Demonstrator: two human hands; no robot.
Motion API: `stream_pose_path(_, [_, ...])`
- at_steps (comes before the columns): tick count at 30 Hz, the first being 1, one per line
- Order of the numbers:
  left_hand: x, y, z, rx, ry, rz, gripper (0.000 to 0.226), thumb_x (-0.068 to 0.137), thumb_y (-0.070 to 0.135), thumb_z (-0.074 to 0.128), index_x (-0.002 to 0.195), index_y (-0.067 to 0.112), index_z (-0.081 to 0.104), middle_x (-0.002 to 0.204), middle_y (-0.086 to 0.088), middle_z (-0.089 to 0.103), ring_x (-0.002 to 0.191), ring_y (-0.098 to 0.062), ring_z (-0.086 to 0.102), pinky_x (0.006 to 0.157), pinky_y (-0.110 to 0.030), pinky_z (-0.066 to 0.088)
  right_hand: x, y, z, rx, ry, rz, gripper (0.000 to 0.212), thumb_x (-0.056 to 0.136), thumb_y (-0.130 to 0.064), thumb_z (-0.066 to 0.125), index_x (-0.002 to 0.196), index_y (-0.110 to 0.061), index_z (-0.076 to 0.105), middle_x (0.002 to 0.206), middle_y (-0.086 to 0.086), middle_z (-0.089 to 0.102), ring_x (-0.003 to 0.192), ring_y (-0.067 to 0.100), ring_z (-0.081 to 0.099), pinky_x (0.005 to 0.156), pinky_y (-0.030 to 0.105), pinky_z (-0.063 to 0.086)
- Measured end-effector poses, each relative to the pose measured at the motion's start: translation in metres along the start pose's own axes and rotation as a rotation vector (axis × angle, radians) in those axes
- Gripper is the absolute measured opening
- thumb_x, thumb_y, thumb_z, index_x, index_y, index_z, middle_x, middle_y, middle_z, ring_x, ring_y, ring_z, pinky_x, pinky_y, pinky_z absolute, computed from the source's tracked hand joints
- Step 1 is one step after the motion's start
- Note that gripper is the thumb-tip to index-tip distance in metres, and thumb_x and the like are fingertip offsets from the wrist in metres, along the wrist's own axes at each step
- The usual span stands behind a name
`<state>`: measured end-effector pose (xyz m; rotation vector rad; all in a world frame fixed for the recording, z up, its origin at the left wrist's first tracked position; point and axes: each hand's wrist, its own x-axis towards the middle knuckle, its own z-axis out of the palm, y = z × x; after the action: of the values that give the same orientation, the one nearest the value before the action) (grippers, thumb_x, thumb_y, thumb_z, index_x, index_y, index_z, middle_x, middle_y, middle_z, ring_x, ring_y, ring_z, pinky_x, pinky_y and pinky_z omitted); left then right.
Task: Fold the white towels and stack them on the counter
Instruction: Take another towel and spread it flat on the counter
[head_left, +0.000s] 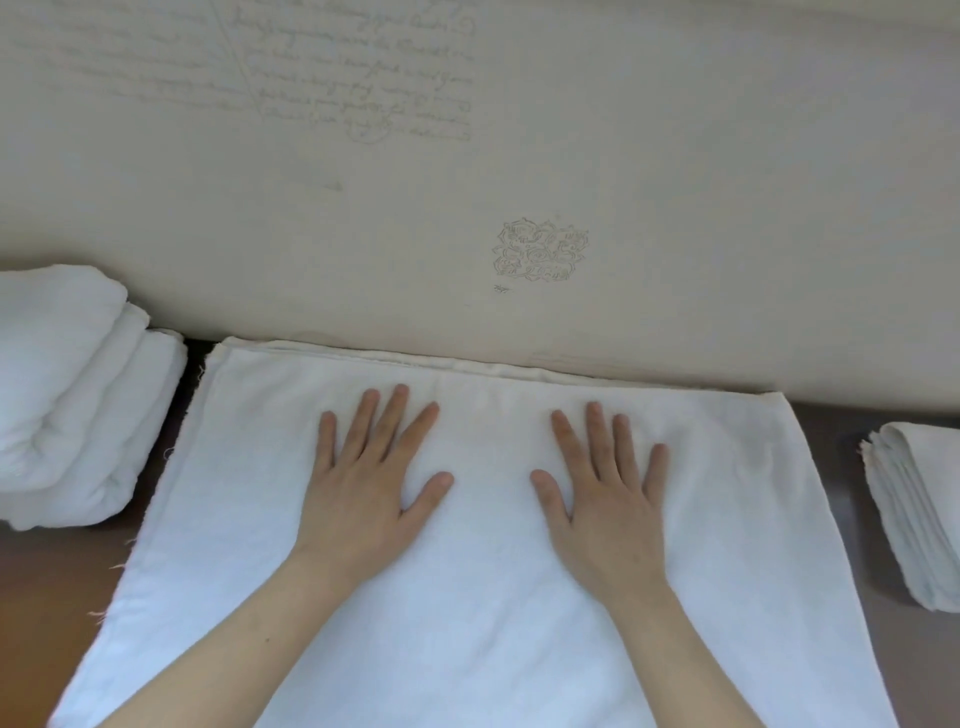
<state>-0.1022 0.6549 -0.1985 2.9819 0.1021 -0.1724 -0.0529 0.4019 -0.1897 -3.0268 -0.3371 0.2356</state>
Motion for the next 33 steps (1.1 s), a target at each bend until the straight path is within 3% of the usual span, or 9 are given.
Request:
stream_pose_path(6, [-0.018,-0.040,-0.014,-0.016,-0.029,-0.152,0.072,0.094,0.070,0.007,0.158,0.039,0.003,0.166,0.010,-0.008,0.153,-0.016,-0.010,0.122,-0.050,-0.003,-0.013,0.080,-0.015,0.013,-0.037,0.242,0.068,0.092,-0.068,-0.006,0.154,-0.042,-0.011,0.165,-0.006,-0.013,0.151,0.018,-0.015,0.121,0.048,-0.008])
stream_pose_path(9, [-0.021,-0.025,-0.019,-0.075,-0.021,-0.220,0.077,0.092,0.072,0.002,0.159,0.035,0.003,0.166,0.004,-0.006,0.153,-0.020,-0.011,0.122,-0.048,-0.006,-0.019,0.106,-0.028,0.016,-0.039,0.405,0.074,0.088,-0.067,-0.006,0.156,-0.037,-0.010,0.166,-0.001,-0.011,0.151,0.020,-0.014,0.120,0.052,-0.008])
stream_pose_path(11, [-0.017,0.018,-0.019,-0.146,-0.009,-0.127,0.078,0.092,0.072,0.001,0.159,0.033,0.004,0.167,0.000,-0.004,0.153,-0.022,-0.011,0.123,-0.046,-0.006,-0.015,0.106,-0.034,0.012,0.006,0.389,0.072,0.090,-0.067,-0.005,0.156,-0.036,-0.011,0.165,-0.002,-0.013,0.151,0.021,-0.016,0.119,0.052,-0.012])
stream_pose_path(15, [0.005,0.137,0.004,-0.180,0.009,0.230,0.072,0.096,0.068,0.010,0.159,0.033,0.005,0.166,-0.002,-0.003,0.152,-0.024,-0.012,0.122,-0.044,-0.006,0.001,0.101,-0.029,0.029,0.036,0.163,0.064,0.093,-0.067,-0.004,0.153,-0.045,-0.010,0.163,-0.009,-0.019,0.150,0.016,-0.018,0.116,0.046,-0.023])
stream_pose_path(19, [0.029,0.196,0.023,-0.072,-0.029,0.268,0.073,0.094,0.072,0.006,0.157,0.039,-0.005,0.165,0.003,-0.017,0.148,-0.020,-0.029,0.119,-0.048,-0.017,0.007,0.143,-0.021,0.001,0.019,0.264,0.072,0.087,-0.069,-0.009,0.154,-0.044,-0.011,0.165,-0.008,-0.012,0.151,0.016,-0.013,0.120,0.051,-0.010])
stream_pose_path(23, [0.028,0.198,0.029,-0.001,-0.035,0.242,0.072,0.093,0.071,0.005,0.158,0.039,0.000,0.166,0.004,-0.010,0.152,-0.023,-0.017,0.120,-0.053,-0.010,-0.004,0.189,-0.026,0.094,0.037,0.467,0.070,0.095,-0.066,0.009,0.157,-0.035,0.000,0.166,0.001,0.004,0.152,0.023,0.000,0.122,0.049,0.001])
stream_pose_path(27, [0.020,0.219,0.029,-0.005,-0.038,0.185,0.074,0.092,0.074,0.000,0.156,0.038,-0.009,0.165,0.000,-0.016,0.151,-0.029,-0.021,0.119,-0.057,-0.012,0.005,0.179,-0.036,0.229,0.223,0.467,0.064,0.102,-0.046,0.037,0.154,-0.012,0.026,0.158,0.007,0.033,0.149,0.028,0.018,0.120,0.044,0.011])
stream_pose_path(30, [0.013,0.230,0.032,-0.007,-0.039,0.211,0.073,0.095,0.072,0.006,0.158,0.035,-0.001,0.167,-0.001,-0.008,0.152,-0.027,-0.015,0.120,-0.058,-0.005,0.021,0.170,-0.046,0.389,0.332,0.487,0.048,0.101,-0.036,0.047,0.143,-0.012,0.046,0.137,0.008,0.054,0.131,0.030,0.041,0.107,0.042,0.022])
stream_pose_path(33, [0.013,0.230,0.032,-0.012,-0.004,0.213,0.070,0.098,0.068,0.013,0.159,0.034,0.007,0.167,-0.001,0.001,0.154,-0.026,-0.006,0.121,-0.058,0.002,0.018,0.163,-0.051,0.391,0.472,0.389,0.031,0.095,-0.023,0.060,0.124,-0.012,0.063,0.111,0.011,0.061,0.104,0.033,0.052,0.089,0.043,0.035])
